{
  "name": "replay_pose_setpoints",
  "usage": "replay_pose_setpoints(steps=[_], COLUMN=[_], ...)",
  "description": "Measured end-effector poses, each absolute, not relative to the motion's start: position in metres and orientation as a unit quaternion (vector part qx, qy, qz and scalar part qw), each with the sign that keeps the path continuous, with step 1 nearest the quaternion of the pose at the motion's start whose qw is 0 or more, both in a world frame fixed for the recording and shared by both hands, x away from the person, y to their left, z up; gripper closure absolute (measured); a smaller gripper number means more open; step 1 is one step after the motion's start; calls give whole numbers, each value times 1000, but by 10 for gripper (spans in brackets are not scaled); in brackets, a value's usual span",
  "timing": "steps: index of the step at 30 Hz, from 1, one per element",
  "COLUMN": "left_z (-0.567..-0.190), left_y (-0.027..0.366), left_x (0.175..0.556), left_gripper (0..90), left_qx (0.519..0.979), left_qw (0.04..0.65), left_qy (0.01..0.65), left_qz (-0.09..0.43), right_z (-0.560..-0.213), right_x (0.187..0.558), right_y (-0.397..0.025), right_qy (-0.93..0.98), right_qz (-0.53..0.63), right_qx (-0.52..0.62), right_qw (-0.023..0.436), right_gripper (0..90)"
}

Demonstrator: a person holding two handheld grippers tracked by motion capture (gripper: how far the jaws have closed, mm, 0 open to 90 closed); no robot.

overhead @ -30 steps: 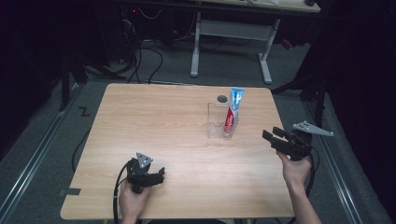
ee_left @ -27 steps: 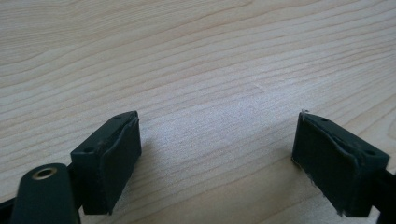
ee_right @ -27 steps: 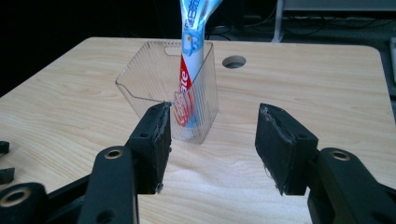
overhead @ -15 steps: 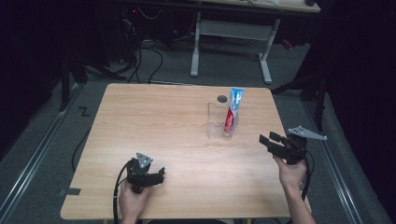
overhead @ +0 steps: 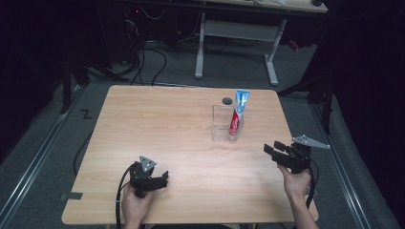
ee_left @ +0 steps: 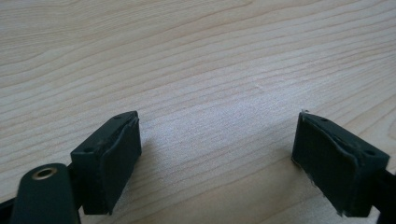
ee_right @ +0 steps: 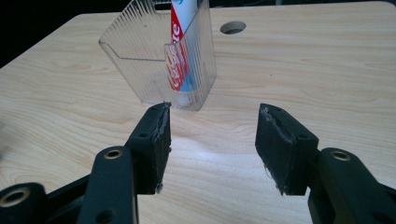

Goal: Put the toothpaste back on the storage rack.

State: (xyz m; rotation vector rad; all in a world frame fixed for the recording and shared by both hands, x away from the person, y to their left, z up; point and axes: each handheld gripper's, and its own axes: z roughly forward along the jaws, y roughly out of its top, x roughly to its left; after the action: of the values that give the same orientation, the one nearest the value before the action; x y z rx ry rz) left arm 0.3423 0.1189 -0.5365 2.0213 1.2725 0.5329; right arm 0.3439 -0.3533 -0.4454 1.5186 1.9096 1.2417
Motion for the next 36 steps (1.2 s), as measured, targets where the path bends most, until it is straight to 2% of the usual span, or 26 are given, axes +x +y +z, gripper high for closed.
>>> replay_pose_setpoints(steps=[19,36], left_z=[-537,-537], left_y=[119,119], left_x=[342,342], left_gripper=[158,158], left_qx=[777,777], left_qw=[340,340], left_qy=[489,489], left_qz=[205,205], right_z=[-475,-494], right_x=[346,349], right_y=[-342,-324], right_qy=[693,726], right_qz=[425,380], right_qx=[555,544], right_qw=[177,183], right_gripper=[467,448])
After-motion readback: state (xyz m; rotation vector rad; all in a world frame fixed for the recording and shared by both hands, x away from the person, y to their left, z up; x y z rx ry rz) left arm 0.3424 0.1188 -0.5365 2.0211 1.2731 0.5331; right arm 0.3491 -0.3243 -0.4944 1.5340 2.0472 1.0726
